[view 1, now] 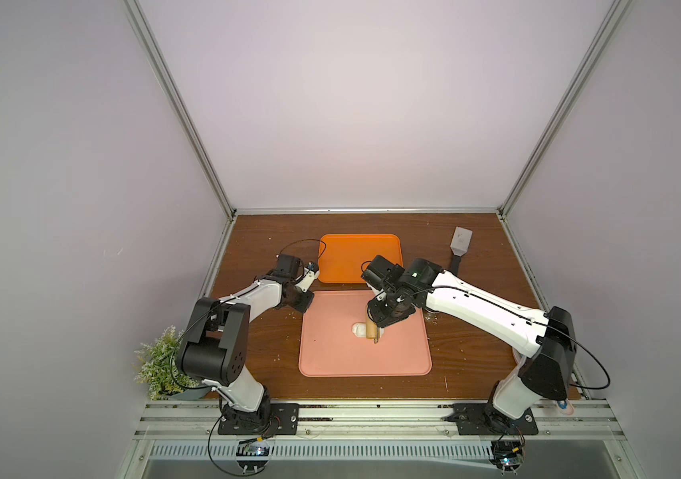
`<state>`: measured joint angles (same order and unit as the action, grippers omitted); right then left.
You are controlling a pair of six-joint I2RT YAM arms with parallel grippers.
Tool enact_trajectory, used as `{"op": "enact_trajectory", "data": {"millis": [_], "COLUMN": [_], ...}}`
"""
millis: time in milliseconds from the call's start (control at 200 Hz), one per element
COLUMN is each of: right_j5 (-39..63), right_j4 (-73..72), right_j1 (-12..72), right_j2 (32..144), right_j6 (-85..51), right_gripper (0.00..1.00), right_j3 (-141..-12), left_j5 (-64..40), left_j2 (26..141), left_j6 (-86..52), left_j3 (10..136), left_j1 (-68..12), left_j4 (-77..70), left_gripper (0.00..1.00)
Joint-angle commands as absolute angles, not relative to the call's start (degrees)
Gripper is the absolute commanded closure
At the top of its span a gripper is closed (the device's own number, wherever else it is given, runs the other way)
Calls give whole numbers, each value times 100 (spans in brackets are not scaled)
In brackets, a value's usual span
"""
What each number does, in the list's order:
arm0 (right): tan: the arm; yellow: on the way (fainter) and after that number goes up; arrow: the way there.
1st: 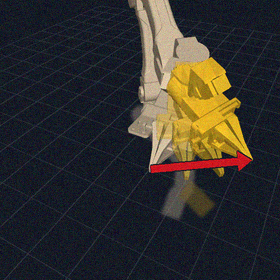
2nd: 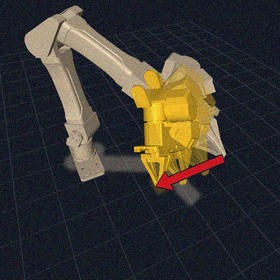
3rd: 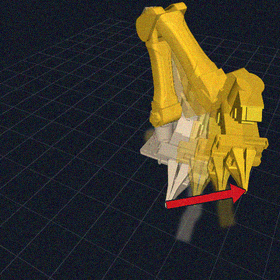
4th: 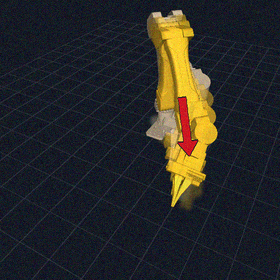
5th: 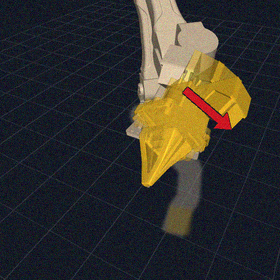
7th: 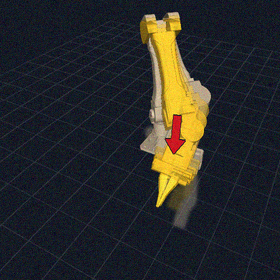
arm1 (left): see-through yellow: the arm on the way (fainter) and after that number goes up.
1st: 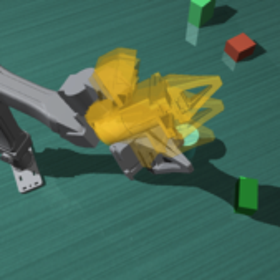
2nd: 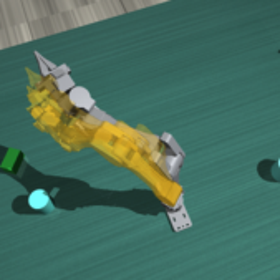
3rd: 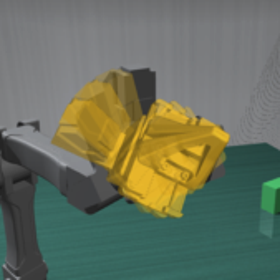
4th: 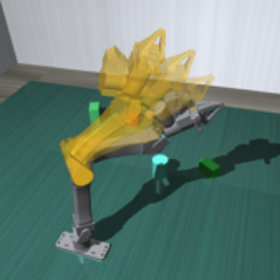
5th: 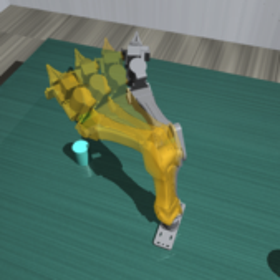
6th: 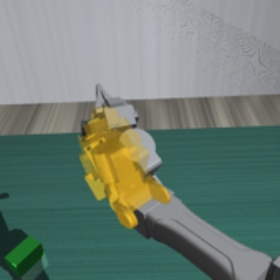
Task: Roll out the dumpling wrappers from the dough
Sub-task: Flatten out the dough on the work surface.
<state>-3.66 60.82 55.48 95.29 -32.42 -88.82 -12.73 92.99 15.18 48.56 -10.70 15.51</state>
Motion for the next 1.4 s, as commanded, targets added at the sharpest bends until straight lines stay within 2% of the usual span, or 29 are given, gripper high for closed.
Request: {"op": "enact_trajectory", "data": {"millis": [0, 110, 380, 1201, 1396], "right_j5": [-322, -334, -457, 490, 286], "right_j4": [5959, 5783, 5558, 4353, 4253], "right_j1": [5433, 5331, 5239, 5002, 4983], "right_j2": [9829, 9868, 10193, 10964, 10996], "right_j6": [-3353, -3383, -3326, -3195, -3209], "right_gripper": [100, 100, 100, 100, 100], "right_j3": [-8650, -8427, -8139, -7543, -7501], "left_j5": [-1517, -1523, -1529, -1670, -1640], "left_j2": [9397, 9451, 9460, 9676, 9716], "left_j6": [1851, 1871, 1907, 1863, 1829], "left_j3": [4634, 4605, 4469, 4377, 4397], "left_j1": [-1150, -1149, -1147, -1151, -1146], "left_j4": [1802, 1810, 1766, 1617, 1607], "left_gripper": [94, 100, 100, 100, 100]}}
